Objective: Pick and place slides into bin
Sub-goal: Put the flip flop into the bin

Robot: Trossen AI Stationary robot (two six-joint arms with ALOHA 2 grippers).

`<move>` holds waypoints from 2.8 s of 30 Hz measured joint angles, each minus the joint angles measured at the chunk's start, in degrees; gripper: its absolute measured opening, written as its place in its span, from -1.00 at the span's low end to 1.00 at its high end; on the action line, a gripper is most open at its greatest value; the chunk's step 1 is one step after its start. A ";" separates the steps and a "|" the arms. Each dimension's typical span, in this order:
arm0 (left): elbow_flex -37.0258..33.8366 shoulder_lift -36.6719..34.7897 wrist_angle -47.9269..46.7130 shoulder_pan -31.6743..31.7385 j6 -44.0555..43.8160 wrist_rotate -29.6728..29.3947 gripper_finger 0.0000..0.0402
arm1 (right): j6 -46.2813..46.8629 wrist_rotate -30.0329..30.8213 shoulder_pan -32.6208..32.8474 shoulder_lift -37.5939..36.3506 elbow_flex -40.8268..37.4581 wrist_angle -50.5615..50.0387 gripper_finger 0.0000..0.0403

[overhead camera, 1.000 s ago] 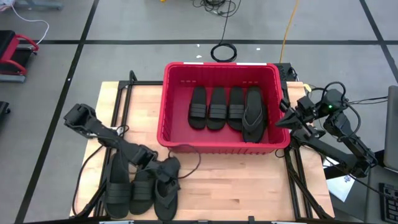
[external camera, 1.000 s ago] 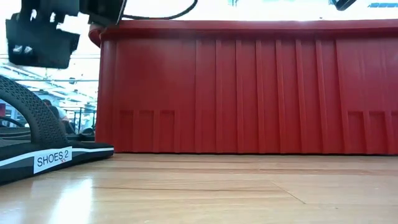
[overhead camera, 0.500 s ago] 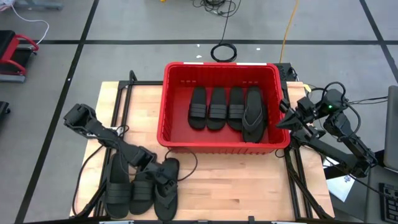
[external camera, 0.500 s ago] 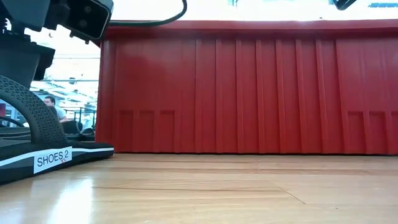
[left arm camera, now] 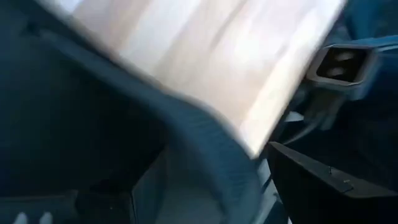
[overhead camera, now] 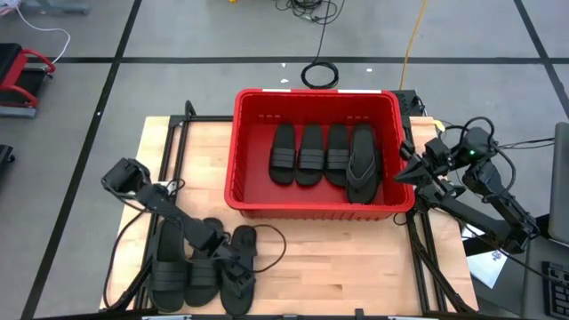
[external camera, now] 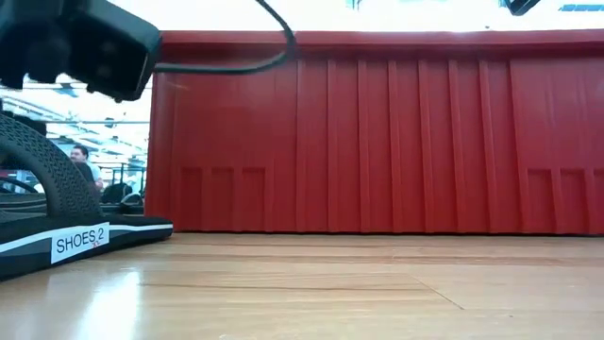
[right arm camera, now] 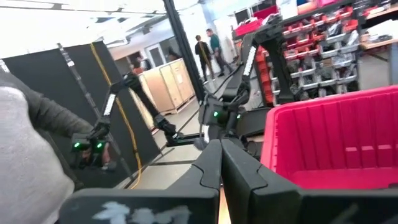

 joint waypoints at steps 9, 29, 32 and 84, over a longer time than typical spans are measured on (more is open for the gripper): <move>-0.05 0.46 4.90 -0.03 5.56 5.49 -0.56 | -1.18 1.09 -0.02 0.36 0.03 0.12 -1.00; 25.61 0.33 1.82 -3.91 30.91 11.53 -0.98 | -4.72 1.13 -0.02 0.74 0.03 -0.01 -1.00; 33.79 -0.39 -15.01 -3.45 35.14 13.00 -0.98 | -4.72 1.08 -0.02 0.74 0.03 -0.01 -1.00; 78.01 20.74 -39.82 54.01 78.22 19.26 -1.00 | -5.70 30.82 -0.07 9.29 -0.01 -1.23 -1.00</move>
